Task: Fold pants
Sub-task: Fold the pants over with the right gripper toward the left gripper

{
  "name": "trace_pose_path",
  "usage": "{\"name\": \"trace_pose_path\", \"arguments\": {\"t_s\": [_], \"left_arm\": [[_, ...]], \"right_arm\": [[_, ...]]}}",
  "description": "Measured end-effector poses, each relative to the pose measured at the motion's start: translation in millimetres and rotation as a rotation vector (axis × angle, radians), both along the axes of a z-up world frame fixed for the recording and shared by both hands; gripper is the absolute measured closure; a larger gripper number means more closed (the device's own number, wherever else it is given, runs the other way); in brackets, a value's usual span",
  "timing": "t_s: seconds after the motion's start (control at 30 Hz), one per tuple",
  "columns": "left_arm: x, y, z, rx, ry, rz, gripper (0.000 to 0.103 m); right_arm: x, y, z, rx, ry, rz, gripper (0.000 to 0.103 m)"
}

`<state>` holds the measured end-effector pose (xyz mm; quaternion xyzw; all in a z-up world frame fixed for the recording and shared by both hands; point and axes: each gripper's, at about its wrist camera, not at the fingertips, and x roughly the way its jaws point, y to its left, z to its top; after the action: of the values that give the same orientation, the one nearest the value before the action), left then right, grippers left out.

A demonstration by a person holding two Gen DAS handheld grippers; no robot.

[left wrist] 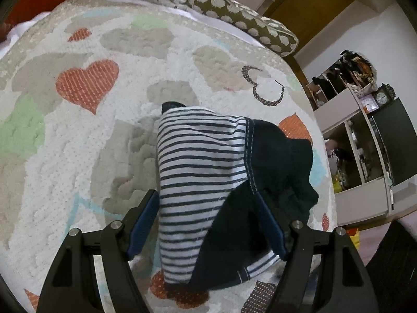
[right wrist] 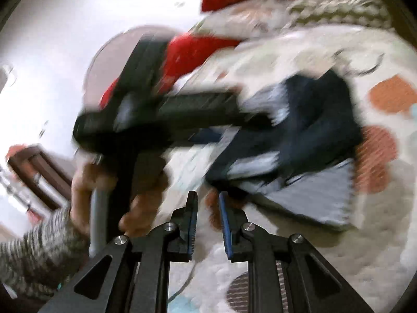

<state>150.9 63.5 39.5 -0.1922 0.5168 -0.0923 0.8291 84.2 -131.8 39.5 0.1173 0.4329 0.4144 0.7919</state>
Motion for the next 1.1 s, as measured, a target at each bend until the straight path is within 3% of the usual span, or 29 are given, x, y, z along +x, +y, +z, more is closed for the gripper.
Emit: {"name": "trace_pose_path", "arguments": {"t_s": [0.07, 0.17, 0.3, 0.33, 0.53, 0.6, 0.63, 0.73, 0.97, 1.1], "left_arm": [[-8.9, 2.4, 3.9, 0.021, -0.009, 0.009, 0.029], [-27.4, 4.9, 12.8, 0.011, -0.058, 0.002, 0.029], [-52.6, -7.6, 21.3, 0.037, -0.132, -0.050, 0.029], [-58.4, -14.7, 22.6, 0.065, -0.156, -0.072, 0.029], [-64.6, -70.4, 11.9, 0.403, -0.225, -0.255, 0.029], [-54.7, -82.2, 6.2, 0.484, -0.205, -0.294, 0.050], [-47.5, -83.2, 3.8, 0.501, -0.180, -0.304, 0.074], [-27.0, -75.4, 8.9, 0.465, -0.135, -0.292, 0.090], [5.3, -41.8, 27.5, 0.265, -0.075, -0.193, 0.092], [7.7, -36.1, 28.3, 0.220, -0.059, -0.180, 0.092]], "right_arm": [[9.3, -15.3, 4.4, -0.012, -0.020, -0.103, 0.084], [29.9, -36.2, -3.1, 0.032, 0.067, -0.226, 0.081], [44.3, -38.6, -0.4, 0.118, 0.109, -0.223, 0.080], [45.5, -34.2, -0.8, 0.139, 0.131, -0.221, 0.080], [57.1, -29.7, 8.0, 0.127, 0.139, -0.320, 0.080], [55.3, -37.7, 11.0, 0.118, 0.118, -0.344, 0.080], [54.1, -43.2, 12.2, 0.113, 0.107, -0.356, 0.080], [41.4, -60.3, 13.2, 0.101, 0.071, -0.386, 0.080], [22.7, -68.6, -10.2, 0.045, 0.051, -0.341, 0.080], [27.9, -50.9, -18.5, 0.066, 0.065, -0.311, 0.080]]}}
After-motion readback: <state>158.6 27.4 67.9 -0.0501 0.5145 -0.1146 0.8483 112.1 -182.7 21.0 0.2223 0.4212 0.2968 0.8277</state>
